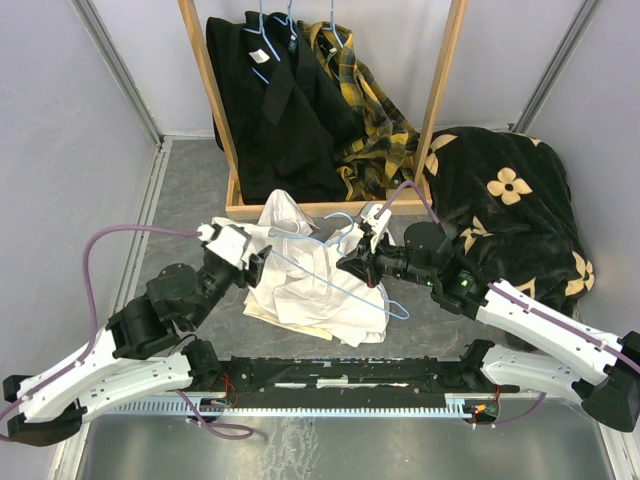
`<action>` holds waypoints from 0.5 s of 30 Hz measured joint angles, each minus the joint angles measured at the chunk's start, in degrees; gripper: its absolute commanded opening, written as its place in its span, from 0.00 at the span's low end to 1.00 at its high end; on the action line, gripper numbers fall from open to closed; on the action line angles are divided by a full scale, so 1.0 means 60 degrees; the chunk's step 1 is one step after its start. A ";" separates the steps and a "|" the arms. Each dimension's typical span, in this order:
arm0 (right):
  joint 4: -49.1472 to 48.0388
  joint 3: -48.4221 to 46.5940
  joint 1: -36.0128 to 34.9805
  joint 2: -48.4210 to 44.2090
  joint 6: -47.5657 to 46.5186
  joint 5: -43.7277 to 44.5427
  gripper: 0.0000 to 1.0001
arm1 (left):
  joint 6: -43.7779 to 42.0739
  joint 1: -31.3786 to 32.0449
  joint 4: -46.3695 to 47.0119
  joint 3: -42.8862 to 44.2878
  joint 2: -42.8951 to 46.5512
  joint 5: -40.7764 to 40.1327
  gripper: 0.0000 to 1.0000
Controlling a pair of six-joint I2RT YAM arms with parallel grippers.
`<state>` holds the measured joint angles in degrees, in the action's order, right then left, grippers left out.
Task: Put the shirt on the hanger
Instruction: Hang the shirt on the hanger.
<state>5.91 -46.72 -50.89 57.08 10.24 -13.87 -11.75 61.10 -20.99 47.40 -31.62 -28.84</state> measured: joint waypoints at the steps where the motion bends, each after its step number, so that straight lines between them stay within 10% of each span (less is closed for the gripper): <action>1: -0.0040 0.0004 0.0000 0.0004 0.0007 0.0007 0.00 | 0.0401 0.0000 -0.0113 0.0004 0.0153 -0.0393 0.76; 15: -0.0346 0.0007 0.0000 0.0000 0.0259 0.0106 0.00 | 0.4397 0.0000 -0.2226 0.0127 -0.1457 -0.2608 0.84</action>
<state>3.84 -46.68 -50.89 57.08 11.79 -13.23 14.63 61.10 -34.35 48.16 -40.36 -44.49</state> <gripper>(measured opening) 0.018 0.840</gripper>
